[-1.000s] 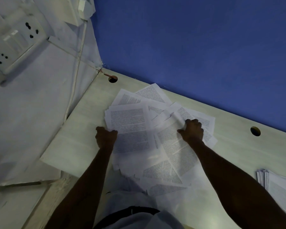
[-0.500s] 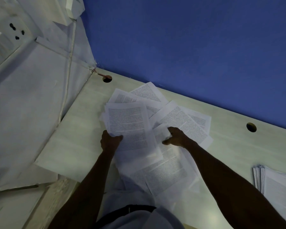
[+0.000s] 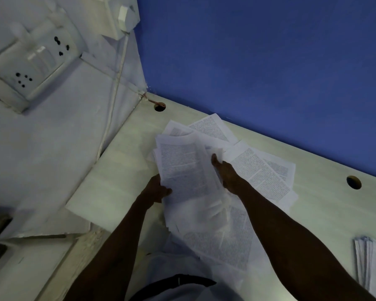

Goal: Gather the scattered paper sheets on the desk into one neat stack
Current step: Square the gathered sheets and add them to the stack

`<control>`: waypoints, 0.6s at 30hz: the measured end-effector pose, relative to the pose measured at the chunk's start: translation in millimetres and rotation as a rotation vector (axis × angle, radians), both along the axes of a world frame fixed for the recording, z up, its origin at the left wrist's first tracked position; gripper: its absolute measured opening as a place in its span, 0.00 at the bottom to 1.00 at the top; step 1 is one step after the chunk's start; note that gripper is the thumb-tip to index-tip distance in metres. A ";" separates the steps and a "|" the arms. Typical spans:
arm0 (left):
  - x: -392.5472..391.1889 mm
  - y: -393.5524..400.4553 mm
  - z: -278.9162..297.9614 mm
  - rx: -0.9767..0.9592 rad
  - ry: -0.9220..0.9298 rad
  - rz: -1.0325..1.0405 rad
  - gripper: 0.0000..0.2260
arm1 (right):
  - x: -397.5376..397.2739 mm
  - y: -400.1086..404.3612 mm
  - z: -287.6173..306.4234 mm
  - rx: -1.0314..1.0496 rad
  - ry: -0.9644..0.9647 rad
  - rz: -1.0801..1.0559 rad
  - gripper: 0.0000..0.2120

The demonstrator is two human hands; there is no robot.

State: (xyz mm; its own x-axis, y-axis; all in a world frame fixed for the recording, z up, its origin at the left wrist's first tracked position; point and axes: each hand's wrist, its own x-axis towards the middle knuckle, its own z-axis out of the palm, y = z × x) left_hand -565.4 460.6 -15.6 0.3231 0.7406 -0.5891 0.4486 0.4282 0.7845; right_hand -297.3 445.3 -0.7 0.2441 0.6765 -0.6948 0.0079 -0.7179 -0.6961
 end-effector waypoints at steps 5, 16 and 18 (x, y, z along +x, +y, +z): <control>-1.0 1.6 -7.1 -0.166 -0.059 0.085 0.25 | -3.9 -6.0 -12.2 0.099 -0.077 0.197 0.24; 13.9 -4.1 -6.4 -0.038 0.020 0.418 0.09 | 68.0 -45.4 -24.0 -0.073 -0.036 -0.316 0.20; 16.7 -1.8 -4.6 0.098 0.068 0.398 0.07 | 66.9 -61.9 -23.4 -0.100 -0.019 -0.312 0.18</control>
